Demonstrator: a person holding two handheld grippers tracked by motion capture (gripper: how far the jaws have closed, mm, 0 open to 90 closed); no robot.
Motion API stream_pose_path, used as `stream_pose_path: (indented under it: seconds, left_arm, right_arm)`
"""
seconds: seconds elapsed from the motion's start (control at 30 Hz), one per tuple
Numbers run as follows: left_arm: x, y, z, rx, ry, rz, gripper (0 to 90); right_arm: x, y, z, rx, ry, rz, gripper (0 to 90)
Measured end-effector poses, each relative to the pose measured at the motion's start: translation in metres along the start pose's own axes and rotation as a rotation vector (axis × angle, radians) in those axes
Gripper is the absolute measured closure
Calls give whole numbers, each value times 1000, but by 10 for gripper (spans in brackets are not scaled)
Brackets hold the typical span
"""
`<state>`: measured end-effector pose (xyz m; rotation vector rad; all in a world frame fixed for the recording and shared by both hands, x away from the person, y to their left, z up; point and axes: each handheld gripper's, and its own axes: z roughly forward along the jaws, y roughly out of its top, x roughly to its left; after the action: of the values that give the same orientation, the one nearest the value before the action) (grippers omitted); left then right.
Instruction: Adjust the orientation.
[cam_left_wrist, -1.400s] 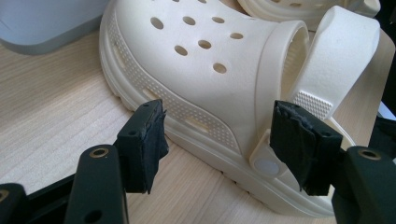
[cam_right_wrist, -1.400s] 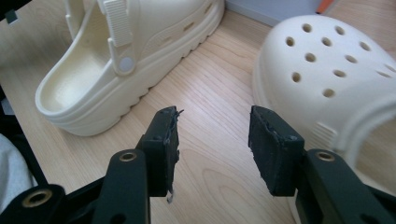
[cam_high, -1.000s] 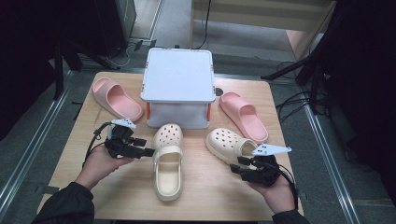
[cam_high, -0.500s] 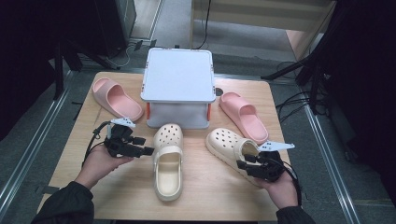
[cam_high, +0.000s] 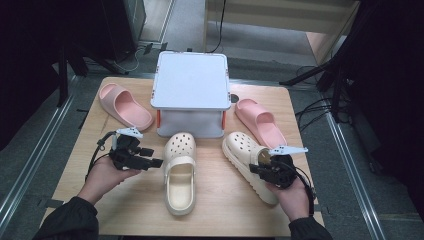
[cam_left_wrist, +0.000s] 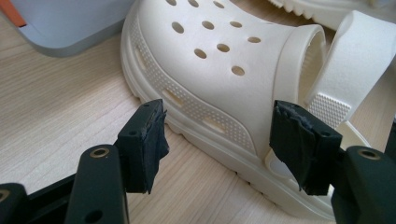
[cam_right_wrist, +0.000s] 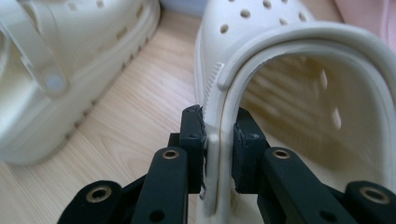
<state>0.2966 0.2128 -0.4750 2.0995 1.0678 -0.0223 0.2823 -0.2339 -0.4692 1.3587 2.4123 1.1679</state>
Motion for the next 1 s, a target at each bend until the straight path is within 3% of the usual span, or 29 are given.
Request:
stream_pose_path:
  seconds: [0.17,0.33,0.53,0.67,0.87,1.0]
  left_arm:
    - [1,-4,-3,-3,7,-7,355]
    - [0,-8,-7,-6,14,-11,355]
    - [0,-13,-10,-10,25,-19,355]
    - [-1,-16,-12,-8,27,-18,355]
    - [-3,-20,-14,-14,32,-23,355]
    - [-4,-23,-15,-11,37,-25,356]
  right_arm:
    - [13,11,-1,-20,7,28,782]
    - [28,18,7,-18,22,-12,782]
    - [44,24,22,20,30,-49,781]
    - [54,26,30,36,3,-76,780]
    - [68,27,43,61,-1,-102,773]
    - [82,25,57,98,-15,-165,752]
